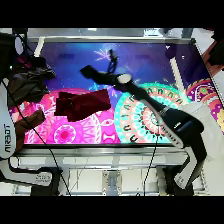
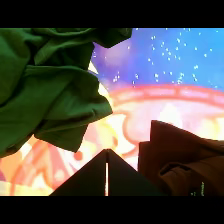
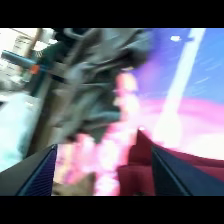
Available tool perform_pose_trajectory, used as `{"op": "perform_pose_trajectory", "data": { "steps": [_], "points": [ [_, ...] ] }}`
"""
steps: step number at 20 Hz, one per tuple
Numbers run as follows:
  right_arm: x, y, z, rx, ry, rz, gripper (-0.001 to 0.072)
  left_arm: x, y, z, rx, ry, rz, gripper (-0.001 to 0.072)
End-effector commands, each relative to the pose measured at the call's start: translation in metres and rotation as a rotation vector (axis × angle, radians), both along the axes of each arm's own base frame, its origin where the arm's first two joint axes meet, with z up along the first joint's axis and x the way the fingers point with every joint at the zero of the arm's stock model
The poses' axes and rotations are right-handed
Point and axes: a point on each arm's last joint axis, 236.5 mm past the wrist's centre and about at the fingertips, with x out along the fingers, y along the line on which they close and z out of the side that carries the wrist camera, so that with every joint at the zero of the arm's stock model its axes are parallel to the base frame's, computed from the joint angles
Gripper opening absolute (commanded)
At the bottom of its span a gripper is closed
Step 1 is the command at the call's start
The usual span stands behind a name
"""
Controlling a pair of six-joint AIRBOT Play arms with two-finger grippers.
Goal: Fold the shirts.
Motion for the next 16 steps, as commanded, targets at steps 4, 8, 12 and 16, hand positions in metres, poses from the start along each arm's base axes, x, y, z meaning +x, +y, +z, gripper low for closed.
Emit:
{"op": "perform_pose_trajectory", "data": {
  "steps": [4, 8, 12, 16],
  "points": [
    [-0.001, -0.168, -0.122, -0.362, 0.435, 0.009, 0.0642, 0.011, -0.017, 0.003, -0.078, -0.051, -0.032, 0.0013],
    [-0.017, -0.153, -0.159, -0.315, 0.532, 0.084, 0.0643, 0.012, -0.026, 0.001, -0.118, -0.052, -0.045, 0.0013],
    [-0.026, -0.127, -0.177, -0.264, 0.556, 0.14, 0.0643, 0.011, -0.026, 0.001, -0.119, -0.049, -0.044, 0.0013],
    [-0.028, -0.122, -0.179, -0.257, 0.559, 0.15, 0.0643, 0.011, -0.026, 0.001, -0.119, -0.048, -0.044, 0.0013]
  ]
}}
